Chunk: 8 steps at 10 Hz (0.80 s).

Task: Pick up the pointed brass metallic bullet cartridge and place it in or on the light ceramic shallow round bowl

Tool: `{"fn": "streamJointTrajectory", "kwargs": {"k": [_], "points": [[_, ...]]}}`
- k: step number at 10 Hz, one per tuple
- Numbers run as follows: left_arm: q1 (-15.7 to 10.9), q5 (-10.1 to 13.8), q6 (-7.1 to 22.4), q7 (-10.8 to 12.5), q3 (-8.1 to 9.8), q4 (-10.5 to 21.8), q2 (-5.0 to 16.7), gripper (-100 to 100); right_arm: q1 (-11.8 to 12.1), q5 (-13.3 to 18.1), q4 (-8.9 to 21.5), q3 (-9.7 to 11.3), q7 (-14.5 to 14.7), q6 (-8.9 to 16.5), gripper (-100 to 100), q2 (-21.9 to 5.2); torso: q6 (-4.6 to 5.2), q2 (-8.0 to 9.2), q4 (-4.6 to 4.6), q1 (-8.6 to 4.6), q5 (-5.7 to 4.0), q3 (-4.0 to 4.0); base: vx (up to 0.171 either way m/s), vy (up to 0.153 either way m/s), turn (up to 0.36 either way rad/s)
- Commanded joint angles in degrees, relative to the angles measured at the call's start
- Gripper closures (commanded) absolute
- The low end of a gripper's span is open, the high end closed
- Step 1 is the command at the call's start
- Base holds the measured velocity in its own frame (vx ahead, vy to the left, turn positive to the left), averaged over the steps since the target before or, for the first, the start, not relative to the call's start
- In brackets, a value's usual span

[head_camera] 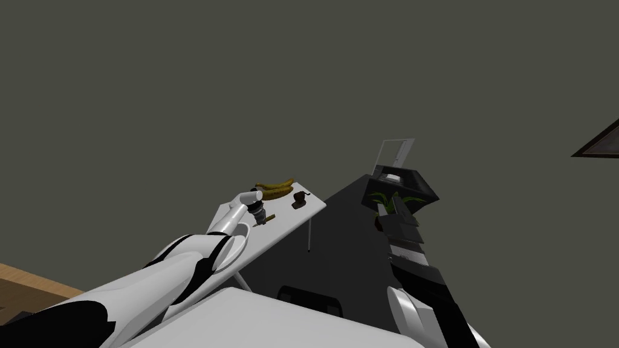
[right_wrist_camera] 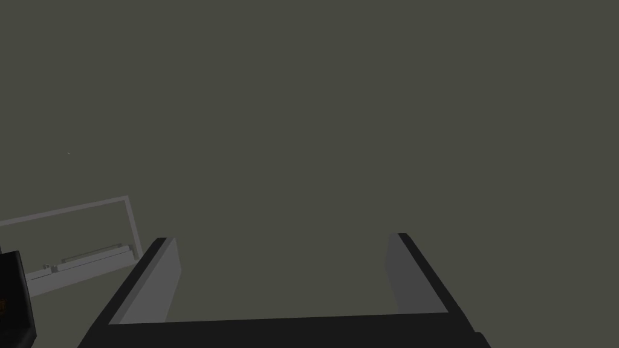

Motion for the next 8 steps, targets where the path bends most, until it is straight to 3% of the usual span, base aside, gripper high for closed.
{"fn": "streamJointTrajectory", "kwargs": {"k": [1,2,3,4,6,7,8], "points": [[0.0,0.0,0.0,0.0,0.0,0.0,0.0,100,0.0,0.0,0.0,0.0,0.0,0.0,0,0.0,0.0,0.0,0.0,0.0,0.0,0.0,0.0,0.0,0.0],[0.0,0.0,0.0,-0.01,-0.01,0.0,0.0,100,0.0,0.0,0.0,0.0,0.0,0.0,0,0.0,0.0,0.0,0.0,-0.01,0.0,0.0,0.0,0.0,0.0],[0.0,0.0,0.0,-0.02,-0.01,0.0,0.0,0,0.0,0.0,0.0,0.0,0.0,0.0,0,0.0,-0.01,0.0,0.0,-0.01,0.0,0.0,0.0,0.0,0.0],[0.0,0.84,1.96,-0.5,0.27,-1.38,1.08,100,0.0,0.0,0.0,0.0,0.0,0.0,0,0.0,-0.01,0.0,0.0,-0.01,0.0,0.0,0.018,-0.024,0.063],[0.22,1.52,3.78,-0.68,0.53,-3.04,1.9,100,0.01,0.0,0.0,0.0,0.0,0.0,0,0.0,-0.03,-0.07,0.01,-0.13,-0.05,-0.02,0.033,-0.041,0.059],[-0.19,1.23,3.03,-0.61,0.38,-2.14,1.68,100,0.0,0.0,0.0,0.0,0.0,0.0,0,0.0,-0.02,-0.08,0.01,-0.18,-0.06,-0.03,0.013,-0.02,0.011],[-0.2,1.27,3.28,-0.62,0.41,-2.27,1.74,0,0.0,0.0,0.0,0.0,0.0,0.0,0,0.0,0.0,-0.05,-0.01,-0.12,-0.03,-0.03,0.0,0.0,0.0]]}}
